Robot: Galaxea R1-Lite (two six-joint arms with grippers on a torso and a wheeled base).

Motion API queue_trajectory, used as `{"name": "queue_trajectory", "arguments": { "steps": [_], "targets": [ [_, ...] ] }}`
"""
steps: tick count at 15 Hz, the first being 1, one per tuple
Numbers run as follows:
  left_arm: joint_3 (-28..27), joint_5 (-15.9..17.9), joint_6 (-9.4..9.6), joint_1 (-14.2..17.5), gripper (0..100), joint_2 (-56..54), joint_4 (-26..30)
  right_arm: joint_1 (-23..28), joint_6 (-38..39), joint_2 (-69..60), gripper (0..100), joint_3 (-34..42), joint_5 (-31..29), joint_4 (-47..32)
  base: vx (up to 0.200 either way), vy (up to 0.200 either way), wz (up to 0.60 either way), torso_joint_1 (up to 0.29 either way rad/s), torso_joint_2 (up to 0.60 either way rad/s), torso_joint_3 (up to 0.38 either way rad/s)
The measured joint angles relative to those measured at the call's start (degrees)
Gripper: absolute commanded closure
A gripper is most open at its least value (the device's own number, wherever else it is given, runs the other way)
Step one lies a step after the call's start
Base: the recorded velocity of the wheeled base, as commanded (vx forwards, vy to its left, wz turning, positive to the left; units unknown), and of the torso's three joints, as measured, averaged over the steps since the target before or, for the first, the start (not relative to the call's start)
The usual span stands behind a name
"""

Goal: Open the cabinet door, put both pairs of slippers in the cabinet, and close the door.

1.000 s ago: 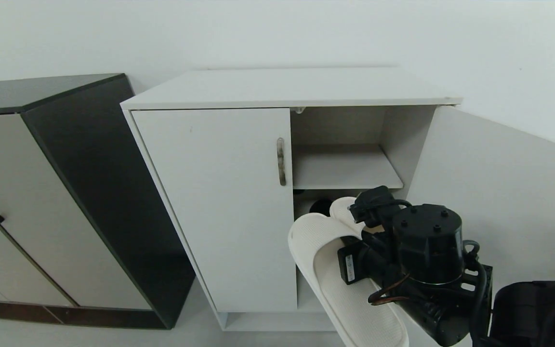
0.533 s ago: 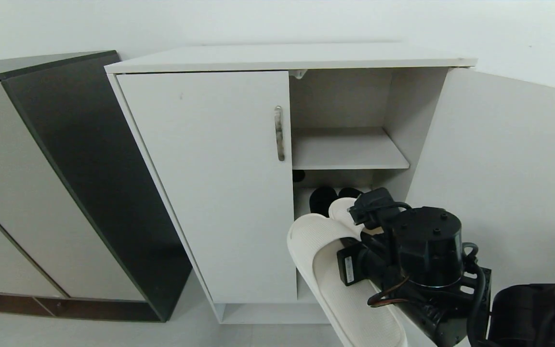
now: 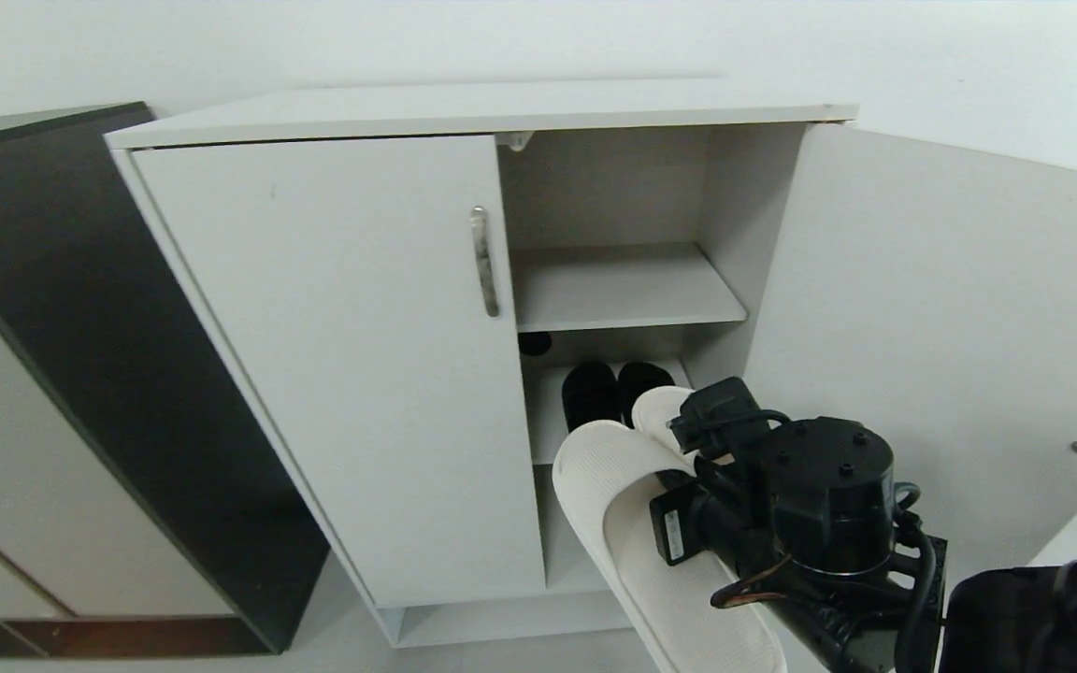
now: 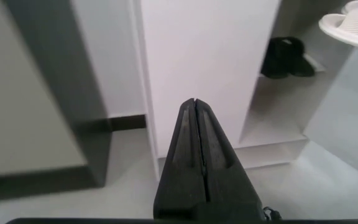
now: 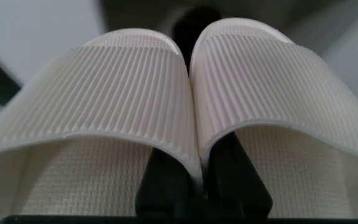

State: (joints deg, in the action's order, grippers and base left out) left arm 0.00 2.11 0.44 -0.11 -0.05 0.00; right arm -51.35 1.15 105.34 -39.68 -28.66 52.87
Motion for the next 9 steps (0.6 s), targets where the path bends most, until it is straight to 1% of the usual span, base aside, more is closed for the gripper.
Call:
{"name": "queue_trajectory", "arguments": {
  "steps": [4,6,7,9],
  "targets": [
    [0.0,0.0,0.00,0.0,100,0.0,0.0,-0.2,-0.2,0.7,100,-0.2,-0.1,0.5,0.000,0.000,0.00,0.000,0.00,0.000],
    [0.0,0.0,0.00,0.0,100,0.0,0.0,-0.1,-0.7,1.2,100,-1.9,-1.2,0.4,0.000,0.000,0.00,0.000,0.00,0.000],
    [0.0,0.0,0.00,0.0,100,0.0,0.0,-0.4,-0.6,1.4,100,-3.9,-3.5,-1.7,0.000,0.000,0.00,0.000,0.00,0.000],
    [0.0,0.0,0.00,0.0,100,0.0,0.0,-1.3,0.8,1.7,100,-8.8,-8.7,-8.2,0.000,0.000,0.00,0.000,0.00,0.000]
  ]
}}
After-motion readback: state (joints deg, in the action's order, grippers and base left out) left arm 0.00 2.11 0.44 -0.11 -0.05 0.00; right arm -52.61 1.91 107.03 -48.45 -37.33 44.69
